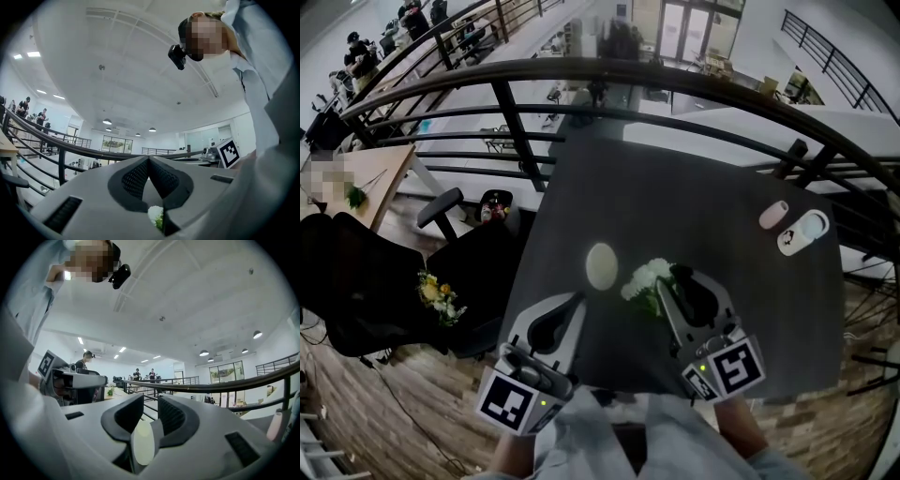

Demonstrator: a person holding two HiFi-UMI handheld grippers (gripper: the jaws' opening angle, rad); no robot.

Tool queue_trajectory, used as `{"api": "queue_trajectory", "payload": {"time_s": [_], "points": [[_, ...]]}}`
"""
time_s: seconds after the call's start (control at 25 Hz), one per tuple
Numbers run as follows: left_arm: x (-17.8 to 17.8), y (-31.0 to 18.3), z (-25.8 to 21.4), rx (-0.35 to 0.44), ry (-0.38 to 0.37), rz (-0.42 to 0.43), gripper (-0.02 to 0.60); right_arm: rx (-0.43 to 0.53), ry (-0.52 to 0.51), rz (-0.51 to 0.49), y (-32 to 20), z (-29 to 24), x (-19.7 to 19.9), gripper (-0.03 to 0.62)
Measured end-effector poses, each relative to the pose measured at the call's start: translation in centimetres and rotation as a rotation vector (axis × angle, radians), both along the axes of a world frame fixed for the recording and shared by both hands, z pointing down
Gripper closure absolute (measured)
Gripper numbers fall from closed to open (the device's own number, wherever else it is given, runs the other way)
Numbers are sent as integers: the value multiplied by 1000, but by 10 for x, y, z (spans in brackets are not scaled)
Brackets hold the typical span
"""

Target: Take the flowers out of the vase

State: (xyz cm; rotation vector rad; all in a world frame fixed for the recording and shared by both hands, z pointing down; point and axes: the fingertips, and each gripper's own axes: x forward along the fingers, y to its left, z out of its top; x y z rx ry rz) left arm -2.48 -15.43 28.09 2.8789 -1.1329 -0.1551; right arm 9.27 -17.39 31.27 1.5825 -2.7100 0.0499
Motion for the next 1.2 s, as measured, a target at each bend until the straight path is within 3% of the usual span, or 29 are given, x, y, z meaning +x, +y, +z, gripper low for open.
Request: {"api": "queue_trajectory", "payload": {"time_s": [0.16,0.92,1.2], "points": [[1,3,-4,5,3,8,583,23,-13,-22,4,-8,-6,590],[1,6,-5,10,5,4,583,30,-62,-155,8,-21,-35,592],[3,6,-3,2,7,10,583,31,-77,-143,7,-22,-32,592]]}}
